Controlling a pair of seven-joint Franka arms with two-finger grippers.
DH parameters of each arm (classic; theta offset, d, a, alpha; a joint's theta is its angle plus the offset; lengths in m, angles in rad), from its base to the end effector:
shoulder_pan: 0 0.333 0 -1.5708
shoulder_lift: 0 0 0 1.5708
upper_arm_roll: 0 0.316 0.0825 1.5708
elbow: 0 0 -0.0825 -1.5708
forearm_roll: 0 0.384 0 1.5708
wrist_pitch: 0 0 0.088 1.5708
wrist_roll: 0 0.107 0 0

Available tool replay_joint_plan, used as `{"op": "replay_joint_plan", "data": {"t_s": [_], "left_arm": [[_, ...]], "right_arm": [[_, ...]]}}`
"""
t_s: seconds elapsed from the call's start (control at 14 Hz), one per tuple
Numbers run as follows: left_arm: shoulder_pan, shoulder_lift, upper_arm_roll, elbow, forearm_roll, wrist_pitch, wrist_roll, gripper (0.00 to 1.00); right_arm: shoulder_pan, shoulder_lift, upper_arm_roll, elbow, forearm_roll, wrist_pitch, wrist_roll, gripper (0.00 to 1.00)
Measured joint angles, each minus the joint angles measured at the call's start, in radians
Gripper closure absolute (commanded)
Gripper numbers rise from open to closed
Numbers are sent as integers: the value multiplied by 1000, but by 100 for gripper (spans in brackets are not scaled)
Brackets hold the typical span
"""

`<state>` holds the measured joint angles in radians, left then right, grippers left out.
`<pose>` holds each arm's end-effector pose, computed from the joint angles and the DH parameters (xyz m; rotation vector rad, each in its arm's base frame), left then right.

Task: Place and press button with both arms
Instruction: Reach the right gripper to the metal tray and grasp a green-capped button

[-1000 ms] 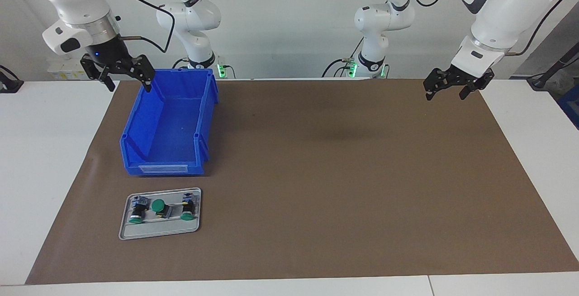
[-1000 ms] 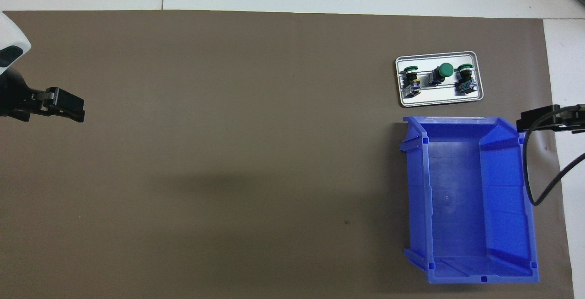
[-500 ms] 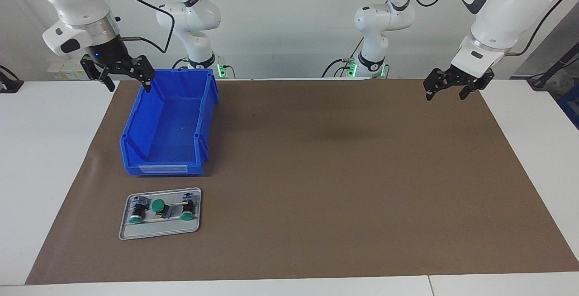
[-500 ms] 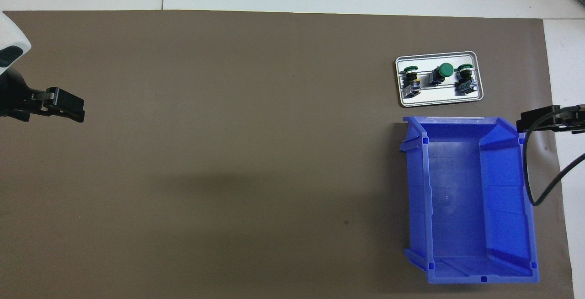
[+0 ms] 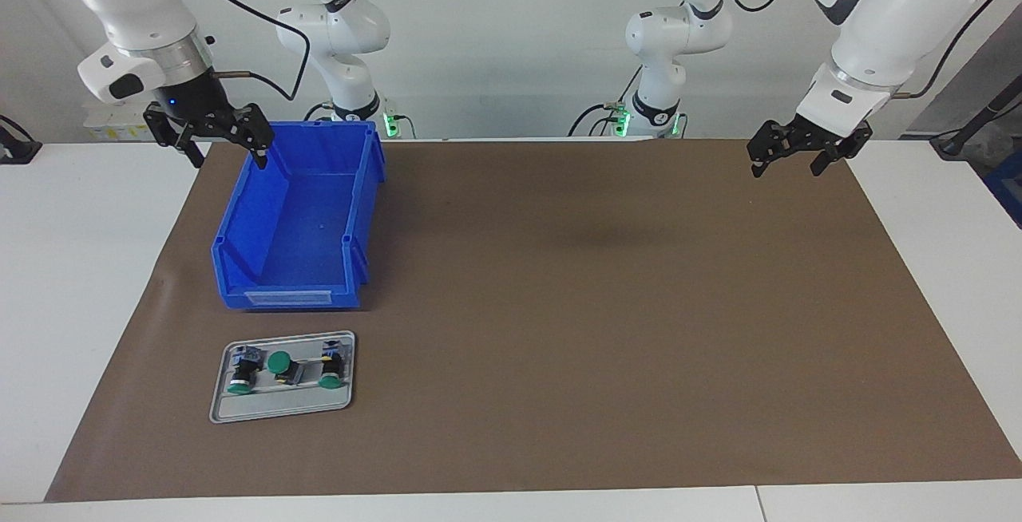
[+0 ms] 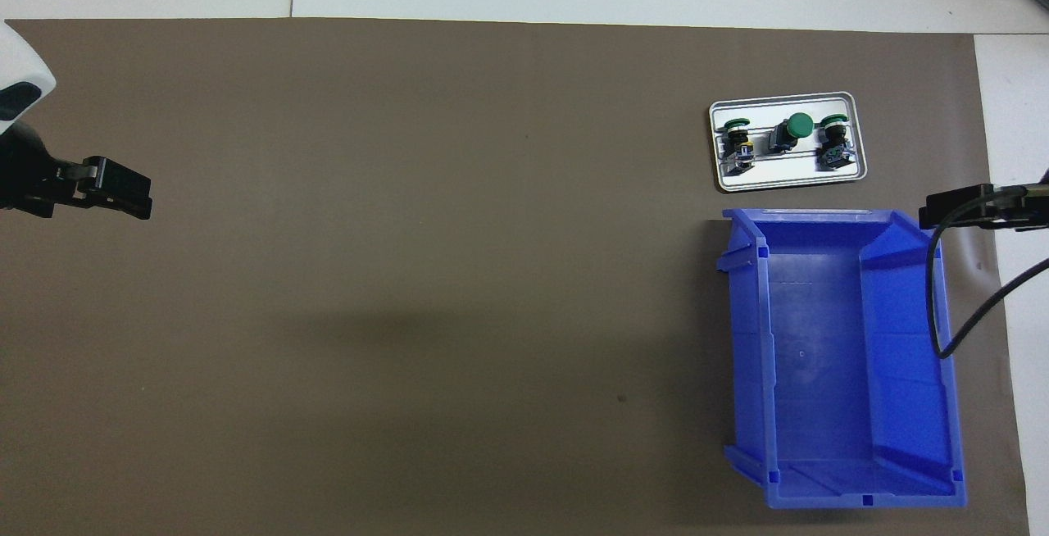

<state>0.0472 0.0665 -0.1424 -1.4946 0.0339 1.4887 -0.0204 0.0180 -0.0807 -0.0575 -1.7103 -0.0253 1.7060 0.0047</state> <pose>0.5644 -0.0472 0.6164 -3.1091 0.1139 0.1093 0.5403 -0.0249 0.6144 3.1168 -0.0651 0.1184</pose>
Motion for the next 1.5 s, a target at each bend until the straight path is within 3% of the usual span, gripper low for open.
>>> {"op": "replay_joint_plan", "data": {"t_s": [0.36, 0.86, 1.07, 1.5], "left_arm": [[0, 0, 0, 0, 0, 0, 0, 0], [0, 0, 0, 0, 0, 0, 0, 0], [0, 0, 0, 0, 0, 0, 0, 0], [0, 0, 0, 0, 0, 0, 0, 0]], "right_arm": [[2, 51, 1, -80, 0, 242, -1, 0], [9, 420, 9, -72, 4, 780, -1, 0], [21, 502, 9, -66, 5, 848, -1, 0], [20, 516, 9, -162, 5, 966, -1, 0]]}}
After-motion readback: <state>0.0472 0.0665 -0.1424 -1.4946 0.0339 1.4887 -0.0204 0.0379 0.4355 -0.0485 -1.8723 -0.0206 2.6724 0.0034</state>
